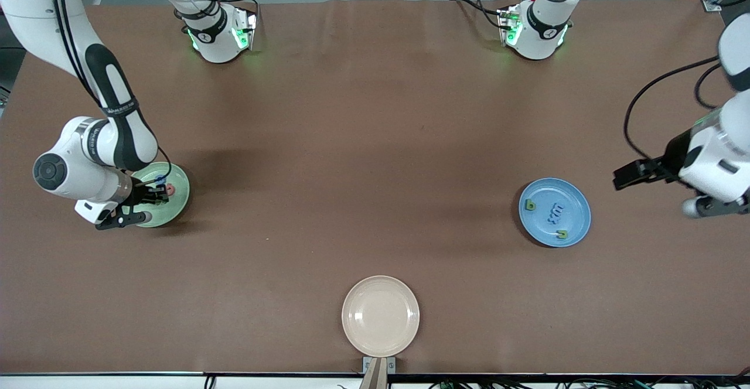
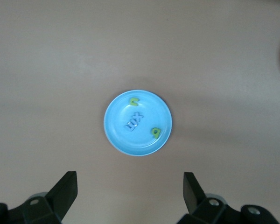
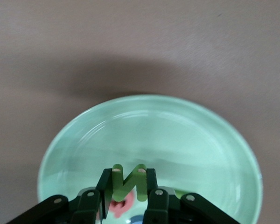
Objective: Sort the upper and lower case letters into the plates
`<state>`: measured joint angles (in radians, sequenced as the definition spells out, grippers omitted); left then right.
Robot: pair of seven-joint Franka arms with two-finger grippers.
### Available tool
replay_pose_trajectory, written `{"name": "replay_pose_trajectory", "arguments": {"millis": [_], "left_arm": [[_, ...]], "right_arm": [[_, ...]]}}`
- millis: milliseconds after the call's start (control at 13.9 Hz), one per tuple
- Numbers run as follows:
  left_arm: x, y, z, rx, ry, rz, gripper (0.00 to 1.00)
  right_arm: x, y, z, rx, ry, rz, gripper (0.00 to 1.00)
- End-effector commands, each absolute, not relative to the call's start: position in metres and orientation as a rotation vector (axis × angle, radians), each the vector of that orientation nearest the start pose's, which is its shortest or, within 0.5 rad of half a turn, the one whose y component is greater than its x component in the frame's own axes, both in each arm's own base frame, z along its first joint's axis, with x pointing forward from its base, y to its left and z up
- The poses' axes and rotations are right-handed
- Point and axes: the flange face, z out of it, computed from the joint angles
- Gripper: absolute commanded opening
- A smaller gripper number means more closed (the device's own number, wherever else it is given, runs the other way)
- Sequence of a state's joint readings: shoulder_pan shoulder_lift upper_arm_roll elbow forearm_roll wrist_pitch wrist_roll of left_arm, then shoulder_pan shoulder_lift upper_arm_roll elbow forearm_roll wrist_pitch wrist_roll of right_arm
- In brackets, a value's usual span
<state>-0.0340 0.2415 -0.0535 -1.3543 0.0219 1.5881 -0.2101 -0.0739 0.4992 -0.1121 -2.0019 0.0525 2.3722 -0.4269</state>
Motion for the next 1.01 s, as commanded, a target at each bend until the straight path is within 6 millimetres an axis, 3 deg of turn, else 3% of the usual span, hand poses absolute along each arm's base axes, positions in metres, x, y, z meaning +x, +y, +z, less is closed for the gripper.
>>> {"name": "replay_pose_trajectory", "arguments": {"millis": [0, 144, 216, 288, 360, 432, 504, 648, 935], "left_arm": [[0.589, -0.021, 0.608, -3.134, -0.087, -0.006, 1.00], [0.568, -0.016, 0.620, -3.131, -0.086, -0.023, 1.00], [0.560, -0.017, 0.625, -3.130, -0.082, -0.032, 1.00], [0.553, -0.018, 0.631, -3.129, -0.070, -0.044, 1.00], [0.545, -0.020, 0.633, -3.128, -0.051, -0.044, 1.00], [0.543, -0.022, 0.636, -3.128, -0.050, -0.051, 1.00], [0.539, -0.023, 0.639, -3.126, -0.044, -0.040, 1.00], [0.535, -0.022, 0.641, -3.126, -0.041, -0.011, 1.00], [0.528, -0.030, 0.645, -3.132, -0.034, 0.014, 1.00]], "right_arm": [[0.594, -0.116, 0.189, -3.097, -0.377, 0.195, 0.14], [0.593, -0.116, 0.186, -3.095, -0.375, 0.201, 0.19], [0.593, -0.116, 0.186, -3.095, -0.375, 0.201, 0.29], [0.593, -0.114, 0.187, -3.092, -0.377, 0.210, 0.64], [0.592, -0.113, 0.188, -3.092, -0.361, 0.216, 0.92], [0.589, -0.111, 0.194, -3.085, -0.350, 0.234, 0.96], [0.587, -0.108, 0.214, -3.072, -0.309, 0.274, 0.96], [0.577, -0.089, 0.272, -3.068, -0.137, 0.335, 0.96], [0.543, -0.045, 0.385, -3.072, 0.029, 0.342, 0.97]]}}
